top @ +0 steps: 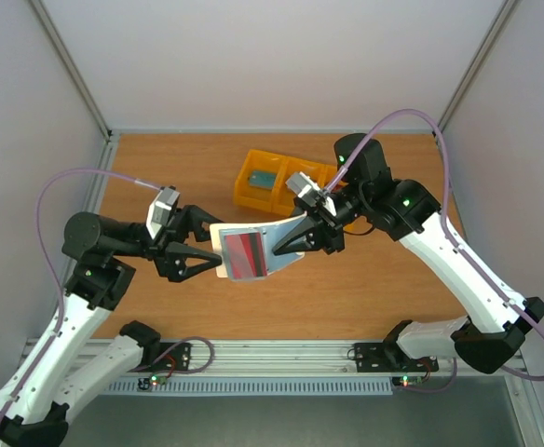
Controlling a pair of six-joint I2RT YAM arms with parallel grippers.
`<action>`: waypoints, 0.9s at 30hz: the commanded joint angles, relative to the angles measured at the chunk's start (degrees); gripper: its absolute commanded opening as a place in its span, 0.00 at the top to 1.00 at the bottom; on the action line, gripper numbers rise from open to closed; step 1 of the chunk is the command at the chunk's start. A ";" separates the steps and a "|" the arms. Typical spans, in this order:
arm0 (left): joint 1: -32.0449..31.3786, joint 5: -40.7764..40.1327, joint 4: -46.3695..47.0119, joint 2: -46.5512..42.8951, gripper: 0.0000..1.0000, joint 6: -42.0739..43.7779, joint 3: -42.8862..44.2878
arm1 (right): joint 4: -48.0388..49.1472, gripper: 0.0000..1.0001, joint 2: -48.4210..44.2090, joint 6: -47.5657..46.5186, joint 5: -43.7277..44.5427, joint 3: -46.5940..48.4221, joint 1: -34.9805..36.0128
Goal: Take the credit cards out of the card holder
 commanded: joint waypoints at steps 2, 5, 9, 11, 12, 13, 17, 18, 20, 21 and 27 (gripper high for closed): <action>-0.41 -0.62 3.97 -0.27 0.21 -0.28 0.89 | 1.01 0.96 0.66 0.48 -0.55 0.91 -0.22; -0.41 -1.35 2.52 -0.29 0.31 -0.11 1.57 | 1.11 0.96 0.94 0.55 -0.91 0.99 -0.19; -0.41 -2.92 1.58 -0.99 0.58 0.38 1.01 | 1.64 0.96 0.87 0.85 -1.19 0.99 -0.21; -0.41 -3.22 1.61 -1.32 0.69 0.27 0.33 | 1.84 0.95 0.55 1.06 -1.21 1.00 -0.18; -0.48 -3.30 1.69 -1.39 0.73 0.05 0.05 | 1.87 0.95 0.47 1.16 -1.29 0.99 -0.17; -0.41 -3.36 1.80 -1.49 0.74 -0.09 -0.29 | 1.87 0.95 0.33 1.18 -1.30 0.99 -0.24; -0.48 -2.62 2.77 -2.00 0.80 -0.79 -0.94 | 1.78 0.95 0.06 0.98 -1.30 0.82 -0.20; -0.44 -2.49 2.69 -2.11 0.84 -0.88 -1.04 | 1.72 0.95 0.05 0.93 -1.30 0.84 -0.17; -0.41 -2.30 2.69 -2.17 0.92 -0.89 -1.14 | 1.69 0.95 0.18 0.76 -1.30 0.74 -0.22; -0.41 -2.26 2.69 -2.21 0.96 -0.83 -1.22 | 1.84 0.95 0.41 0.75 -1.07 0.81 -0.24; -0.41 -4.89 -4.67 -2.47 1.00 1.70 -0.63 | 7.89 0.88 3.78 8.21 10.99 -0.04 -0.25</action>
